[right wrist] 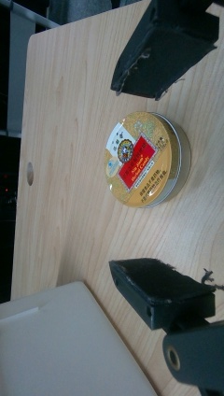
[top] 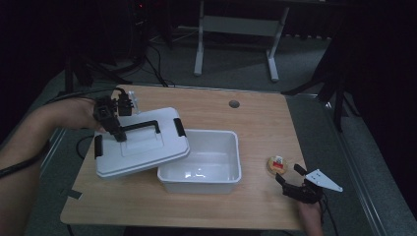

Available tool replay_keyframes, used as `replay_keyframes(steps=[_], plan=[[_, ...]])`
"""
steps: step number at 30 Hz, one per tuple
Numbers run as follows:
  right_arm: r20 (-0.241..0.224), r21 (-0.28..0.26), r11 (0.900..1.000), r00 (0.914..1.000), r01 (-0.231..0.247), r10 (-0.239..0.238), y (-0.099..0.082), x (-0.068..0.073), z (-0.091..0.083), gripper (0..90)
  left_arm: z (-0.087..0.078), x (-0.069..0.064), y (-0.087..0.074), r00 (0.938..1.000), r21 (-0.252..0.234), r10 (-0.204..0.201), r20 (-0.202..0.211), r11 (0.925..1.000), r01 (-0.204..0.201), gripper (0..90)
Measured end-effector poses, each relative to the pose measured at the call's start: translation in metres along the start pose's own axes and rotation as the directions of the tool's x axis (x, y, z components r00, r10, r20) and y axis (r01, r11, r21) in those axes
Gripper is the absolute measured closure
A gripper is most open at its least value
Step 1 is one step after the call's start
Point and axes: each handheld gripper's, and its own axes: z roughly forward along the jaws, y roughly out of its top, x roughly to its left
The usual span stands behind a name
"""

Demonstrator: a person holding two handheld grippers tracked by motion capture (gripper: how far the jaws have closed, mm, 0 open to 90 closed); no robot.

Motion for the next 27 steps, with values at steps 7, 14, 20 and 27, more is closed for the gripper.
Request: replay_keyframes(steps=[7,14,20,27], plan=[[0.000,0.003,1.0000,1.0000,0.000,0.000,0.000,0.000,0.000,11.9,0.003,0.006,-0.028,0.9980,0.001,-0.064,-0.002,0.9980,0.064,83.7],[0.002,0.005,1.0000,1.0000,-0.004,0.004,0.000,0.000,0.000,11.9,0.012,0.014,-0.058,0.9911,0.004,-0.133,0.003,0.9911,0.133,83.7],[0.006,0.009,1.0000,1.0000,-0.001,0.001,0.000,0.000,0.001,11.9,0.021,0.020,-0.080,0.9823,0.015,-0.187,-0.001,0.9822,0.187,83.7],[0.005,0.011,0.9999,1.0000,-0.002,0.002,0.000,0.000,0.001,12.0,0.043,0.030,-0.100,0.9696,0.020,-0.244,0.014,0.9696,0.244,83.7]])
